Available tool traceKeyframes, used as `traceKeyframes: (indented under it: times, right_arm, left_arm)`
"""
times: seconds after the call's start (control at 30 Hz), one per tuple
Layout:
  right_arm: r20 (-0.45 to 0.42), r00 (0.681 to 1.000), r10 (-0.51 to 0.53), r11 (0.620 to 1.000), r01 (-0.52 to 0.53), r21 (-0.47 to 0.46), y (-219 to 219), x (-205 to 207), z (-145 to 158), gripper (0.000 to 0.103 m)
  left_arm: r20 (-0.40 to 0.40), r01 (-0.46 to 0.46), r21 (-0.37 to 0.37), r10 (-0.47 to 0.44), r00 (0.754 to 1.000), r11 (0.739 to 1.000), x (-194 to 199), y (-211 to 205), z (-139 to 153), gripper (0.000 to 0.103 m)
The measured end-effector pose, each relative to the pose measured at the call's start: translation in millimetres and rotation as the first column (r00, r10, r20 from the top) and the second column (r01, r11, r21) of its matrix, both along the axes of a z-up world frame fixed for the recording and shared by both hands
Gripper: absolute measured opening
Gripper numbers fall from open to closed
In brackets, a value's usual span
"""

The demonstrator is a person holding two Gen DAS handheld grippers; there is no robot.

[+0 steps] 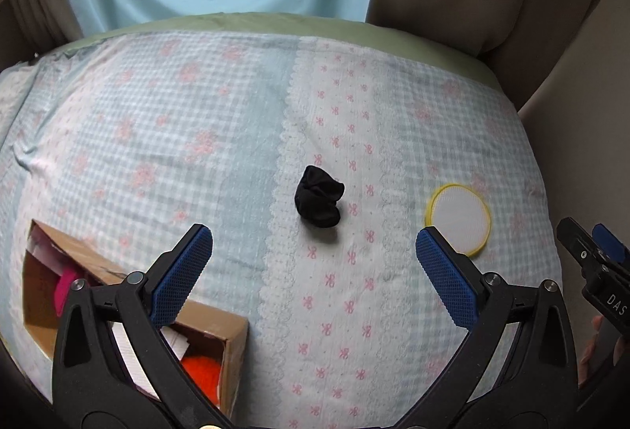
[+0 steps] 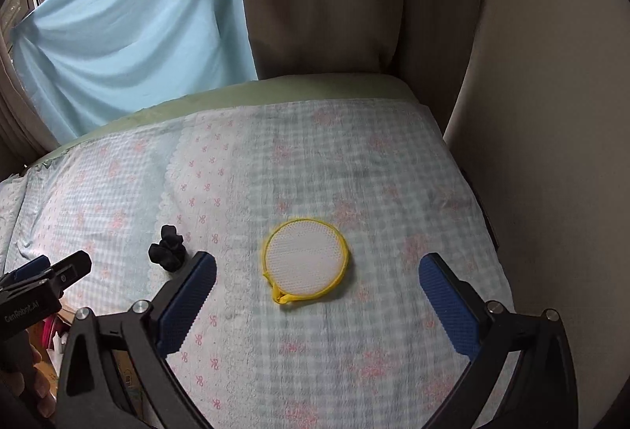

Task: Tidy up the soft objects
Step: 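Lift both tools away from the box toward the black sock and yellow scrubber, then grasp the black sock with the left tool while the right tool grasps the yellow scrubber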

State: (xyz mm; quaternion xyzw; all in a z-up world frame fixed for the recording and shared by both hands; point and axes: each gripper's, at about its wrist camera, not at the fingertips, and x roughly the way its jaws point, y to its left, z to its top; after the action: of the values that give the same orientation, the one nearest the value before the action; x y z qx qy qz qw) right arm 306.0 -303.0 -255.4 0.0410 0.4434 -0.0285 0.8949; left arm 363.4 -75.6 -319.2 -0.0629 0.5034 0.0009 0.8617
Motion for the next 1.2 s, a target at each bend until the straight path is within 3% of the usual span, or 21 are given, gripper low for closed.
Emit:
traceKeyframes:
  times: [0.33,0.63,0.7,0.77,0.87,0.97,1.13,1.17,1.2]
  right_arm:
    - [-0.114,0.993,0.012,1.0,-0.009,0.021,-9.1,69.2,-115.3,0.103]
    - [-0.153,0.987,0.05,0.999,-0.049,0.009,14.4,95.3,-176.8,0.103]
    - [-0.167,0.985,0.041,0.999,-0.042,0.001,15.0,100.4,-186.2,0.101]
    - [-0.16,0.987,0.028,0.999,-0.032,-0.022,14.6,103.2,-190.2,0.084]
    - [-0.147,0.989,0.005,0.999,-0.012,-0.047,9.7,105.0,-189.5,0.075]
    - [-0.131,0.991,-0.007,1.0,0.003,-0.03,5.2,106.1,-185.1,0.062]
    - [-0.102,0.995,-0.006,1.0,0.003,-0.028,7.1,102.0,-172.6,0.041]
    - [-0.099,0.995,-0.007,1.0,0.004,-0.024,7.1,100.6,-170.2,0.025]
    - [-0.097,0.995,-0.008,1.0,0.006,-0.021,6.9,99.0,-167.9,0.024]
  left_arm:
    - [-0.051,-0.004,0.039,0.006,0.999,0.999,63.8,-16.6,-106.9,0.102]
    - [-0.065,0.009,0.075,-0.004,0.998,0.997,83.3,-16.1,-151.3,0.082]
    - [-0.072,0.012,0.076,-0.007,0.997,0.997,85.9,-14.8,-157.2,0.072]
    - [-0.072,0.018,0.071,-0.013,0.997,0.997,87.8,-14.5,-160.8,0.066]
    - [-0.055,0.028,0.071,-0.024,0.998,0.997,89.6,-15.6,-158.3,0.042]
    - [-0.051,0.032,0.071,-0.028,0.998,0.997,91.7,-18.4,-154.5,0.028]
    - [-0.033,0.034,0.068,-0.032,0.999,0.997,88.4,-19.9,-143.3,0.023]
    - [-0.027,0.035,0.068,-0.033,0.999,0.997,87.0,-20.0,-139.7,0.022]
    - [-0.024,0.035,0.068,-0.034,0.999,0.997,85.6,-20.1,-136.4,0.022]
